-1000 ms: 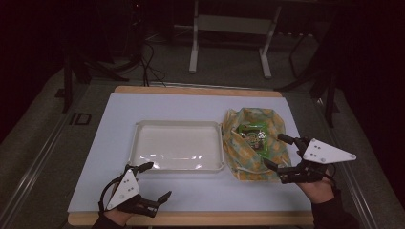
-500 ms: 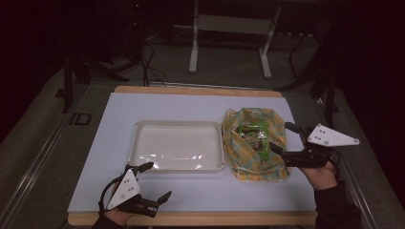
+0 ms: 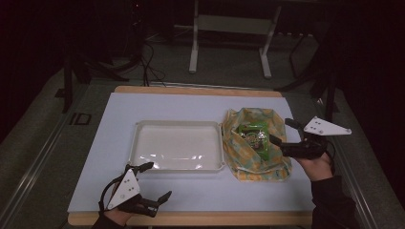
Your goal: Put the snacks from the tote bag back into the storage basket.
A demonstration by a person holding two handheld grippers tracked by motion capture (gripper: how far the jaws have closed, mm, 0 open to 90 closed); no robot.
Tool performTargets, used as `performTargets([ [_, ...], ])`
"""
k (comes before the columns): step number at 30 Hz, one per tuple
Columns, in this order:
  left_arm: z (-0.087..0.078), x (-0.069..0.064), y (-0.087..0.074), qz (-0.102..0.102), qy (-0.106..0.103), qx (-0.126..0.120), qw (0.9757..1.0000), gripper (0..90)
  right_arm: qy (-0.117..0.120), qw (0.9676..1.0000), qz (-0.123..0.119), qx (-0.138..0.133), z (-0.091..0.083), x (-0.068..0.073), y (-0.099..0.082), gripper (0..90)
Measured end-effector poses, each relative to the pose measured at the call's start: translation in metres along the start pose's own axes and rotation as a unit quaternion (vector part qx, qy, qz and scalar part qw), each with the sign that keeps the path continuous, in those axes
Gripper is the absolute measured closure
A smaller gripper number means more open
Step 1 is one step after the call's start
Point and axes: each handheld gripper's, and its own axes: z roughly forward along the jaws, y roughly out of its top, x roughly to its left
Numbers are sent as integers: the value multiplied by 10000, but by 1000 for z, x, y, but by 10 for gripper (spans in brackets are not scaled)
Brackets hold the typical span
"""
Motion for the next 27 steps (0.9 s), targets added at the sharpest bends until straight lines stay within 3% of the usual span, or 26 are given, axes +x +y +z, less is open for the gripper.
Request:
performTargets([
  [13,0,0,0,13,-10,17,10000,3,-279,9984,310,374,23,-19,-25,174],
  [20,1,0,0,36,-15,39,10000,3,-476,9955,593,573,36,-28,-40,235],
  [27,1,-1,0,45,-18,49,10000,3,-420,9933,806,717,48,-32,-52,272],
])
